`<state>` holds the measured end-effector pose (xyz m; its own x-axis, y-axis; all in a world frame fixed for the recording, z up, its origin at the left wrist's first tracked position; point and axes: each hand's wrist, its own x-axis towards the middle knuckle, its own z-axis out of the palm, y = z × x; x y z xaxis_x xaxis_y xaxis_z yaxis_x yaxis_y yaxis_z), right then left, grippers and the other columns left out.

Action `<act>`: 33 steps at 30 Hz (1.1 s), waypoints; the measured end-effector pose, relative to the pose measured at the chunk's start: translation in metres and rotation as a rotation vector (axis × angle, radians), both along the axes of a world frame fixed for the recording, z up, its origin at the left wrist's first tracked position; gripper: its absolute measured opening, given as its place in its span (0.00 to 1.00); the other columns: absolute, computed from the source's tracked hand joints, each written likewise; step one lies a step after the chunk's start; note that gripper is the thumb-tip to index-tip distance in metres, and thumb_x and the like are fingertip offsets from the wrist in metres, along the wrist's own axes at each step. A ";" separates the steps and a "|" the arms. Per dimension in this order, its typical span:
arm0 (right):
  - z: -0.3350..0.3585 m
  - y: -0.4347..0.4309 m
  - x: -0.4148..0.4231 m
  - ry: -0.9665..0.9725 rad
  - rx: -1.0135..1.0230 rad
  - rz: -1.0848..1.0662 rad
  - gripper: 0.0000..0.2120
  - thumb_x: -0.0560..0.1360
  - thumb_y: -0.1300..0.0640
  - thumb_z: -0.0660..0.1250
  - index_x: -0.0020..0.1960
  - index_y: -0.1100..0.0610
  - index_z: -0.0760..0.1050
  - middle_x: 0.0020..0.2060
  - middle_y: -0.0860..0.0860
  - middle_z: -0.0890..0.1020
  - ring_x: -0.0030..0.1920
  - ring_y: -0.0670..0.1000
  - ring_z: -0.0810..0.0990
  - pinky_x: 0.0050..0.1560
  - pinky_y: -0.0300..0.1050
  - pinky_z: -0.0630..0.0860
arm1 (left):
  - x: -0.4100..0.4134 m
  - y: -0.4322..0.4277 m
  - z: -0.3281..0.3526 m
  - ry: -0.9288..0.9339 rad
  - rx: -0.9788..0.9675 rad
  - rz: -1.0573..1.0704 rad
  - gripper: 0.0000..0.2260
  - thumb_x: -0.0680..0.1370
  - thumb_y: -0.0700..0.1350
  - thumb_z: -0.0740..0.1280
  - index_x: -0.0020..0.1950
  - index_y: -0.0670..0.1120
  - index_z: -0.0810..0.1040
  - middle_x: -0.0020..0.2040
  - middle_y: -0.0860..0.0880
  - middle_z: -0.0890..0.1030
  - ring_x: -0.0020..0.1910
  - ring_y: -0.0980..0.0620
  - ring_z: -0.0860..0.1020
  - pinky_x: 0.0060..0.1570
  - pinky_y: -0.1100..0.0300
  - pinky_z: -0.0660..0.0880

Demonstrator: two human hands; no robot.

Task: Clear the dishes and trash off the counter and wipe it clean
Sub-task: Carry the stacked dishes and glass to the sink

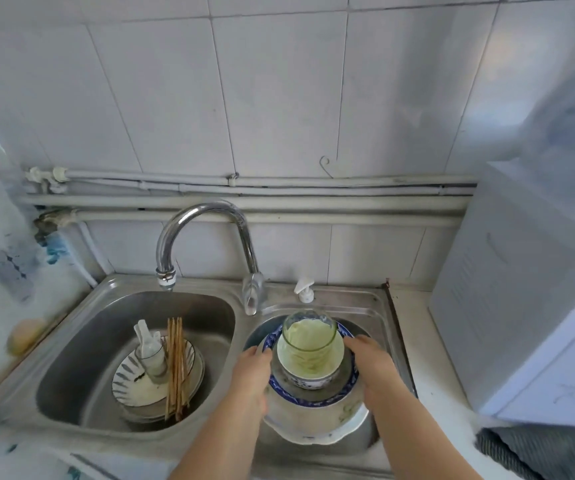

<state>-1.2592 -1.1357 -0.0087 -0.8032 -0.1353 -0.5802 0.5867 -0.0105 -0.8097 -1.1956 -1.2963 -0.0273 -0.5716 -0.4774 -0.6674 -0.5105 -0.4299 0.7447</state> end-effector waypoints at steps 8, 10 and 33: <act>-0.053 -0.011 -0.047 -0.099 0.089 0.034 0.28 0.77 0.55 0.65 0.74 0.55 0.61 0.64 0.58 0.74 0.61 0.60 0.74 0.60 0.51 0.71 | -0.035 -0.005 -0.032 -0.091 0.014 0.042 0.06 0.79 0.41 0.62 0.52 0.41 0.76 0.47 0.40 0.81 0.44 0.41 0.79 0.48 0.52 0.76; -0.067 -0.012 -0.048 -0.136 0.114 0.046 0.27 0.77 0.54 0.64 0.74 0.54 0.61 0.63 0.58 0.74 0.60 0.59 0.74 0.61 0.52 0.71 | -0.036 -0.006 -0.043 -0.134 0.018 0.035 0.06 0.79 0.40 0.62 0.49 0.41 0.78 0.44 0.40 0.82 0.43 0.41 0.79 0.43 0.54 0.76; -0.205 -0.002 -0.060 -0.418 0.127 -0.058 0.36 0.61 0.44 0.71 0.68 0.49 0.69 0.60 0.56 0.78 0.57 0.61 0.78 0.62 0.60 0.73 | -0.051 -0.004 -0.120 -0.273 0.140 0.000 0.08 0.76 0.34 0.62 0.48 0.38 0.80 0.45 0.37 0.83 0.45 0.39 0.81 0.44 0.51 0.78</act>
